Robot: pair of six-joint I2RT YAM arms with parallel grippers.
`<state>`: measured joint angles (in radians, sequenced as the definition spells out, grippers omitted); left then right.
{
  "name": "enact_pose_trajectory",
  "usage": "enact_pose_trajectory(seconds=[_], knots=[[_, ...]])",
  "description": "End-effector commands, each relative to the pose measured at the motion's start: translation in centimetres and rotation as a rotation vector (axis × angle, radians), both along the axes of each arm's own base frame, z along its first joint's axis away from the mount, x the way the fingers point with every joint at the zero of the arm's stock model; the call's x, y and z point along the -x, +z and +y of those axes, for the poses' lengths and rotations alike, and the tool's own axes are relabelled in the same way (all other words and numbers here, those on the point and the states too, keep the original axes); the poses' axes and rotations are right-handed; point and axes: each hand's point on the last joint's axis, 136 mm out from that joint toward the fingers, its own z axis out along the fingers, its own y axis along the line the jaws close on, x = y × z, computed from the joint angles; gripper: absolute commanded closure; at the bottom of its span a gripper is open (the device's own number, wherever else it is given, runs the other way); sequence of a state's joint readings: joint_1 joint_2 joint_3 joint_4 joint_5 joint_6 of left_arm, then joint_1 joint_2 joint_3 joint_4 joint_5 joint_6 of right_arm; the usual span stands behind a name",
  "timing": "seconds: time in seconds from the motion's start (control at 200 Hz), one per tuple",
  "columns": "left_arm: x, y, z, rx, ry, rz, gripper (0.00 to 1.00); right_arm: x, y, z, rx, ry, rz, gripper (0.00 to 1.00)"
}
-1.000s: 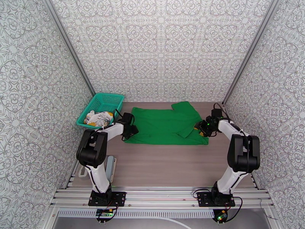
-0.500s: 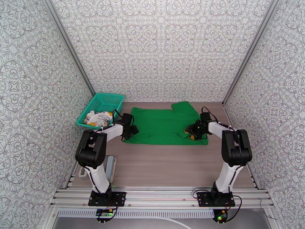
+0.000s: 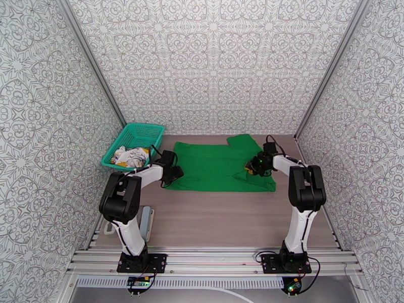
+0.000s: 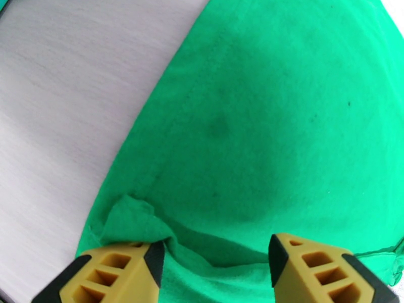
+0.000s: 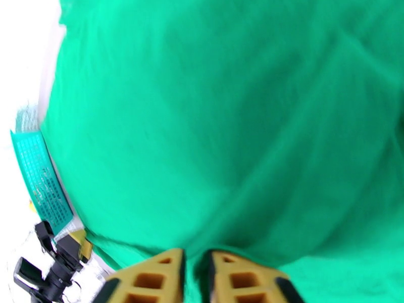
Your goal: Fold and stack the mixed laundry pile
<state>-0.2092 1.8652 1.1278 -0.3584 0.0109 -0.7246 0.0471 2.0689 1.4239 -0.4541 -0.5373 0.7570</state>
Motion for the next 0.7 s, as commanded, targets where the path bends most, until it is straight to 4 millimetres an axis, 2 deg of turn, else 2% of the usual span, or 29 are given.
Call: enact_pose_trajectory(seconds=[0.0, 0.15, 0.23, 0.29, 0.435, 0.52, 0.62, 0.695], knots=[[2.2, -1.0, 0.5, -0.020, -0.007, 0.062, 0.39, -2.5, 0.7, 0.9, -0.034, -0.008, -0.044, 0.87], [2.5, -0.2, 0.6, -0.027, -0.022, 0.051, 0.39, -5.2, 1.3, 1.3, -0.065, -0.012, -0.077, 0.88], [2.6, 0.5, 0.5, -0.029, -0.035, 0.040, 0.38, -6.1, 1.9, 1.6, -0.081, -0.001, -0.094, 0.77], [2.7, 0.9, 0.6, -0.033, -0.040, 0.034, 0.36, -6.7, 2.3, 1.5, -0.069, 0.007, -0.104, 0.65], [2.2, 3.4, 0.6, -0.037, -0.058, -0.023, 0.24, -7.2, 4.2, 1.1, -0.046, 0.027, -0.139, 0.57], [1.6, 5.6, 0.4, -0.042, -0.080, -0.073, 0.23, -6.4, 6.2, 0.6, -0.009, 0.042, -0.167, 0.55], [1.6, 7.6, -0.3, -0.051, -0.121, -0.111, 0.39, -3.9, 7.6, -0.8, 0.086, 0.050, -0.178, 0.54], [1.8, 8.3, -1.4, -0.060, -0.165, -0.122, 0.51, -1.3, 7.6, -1.7, 0.144, 0.039, -0.171, 0.53]])
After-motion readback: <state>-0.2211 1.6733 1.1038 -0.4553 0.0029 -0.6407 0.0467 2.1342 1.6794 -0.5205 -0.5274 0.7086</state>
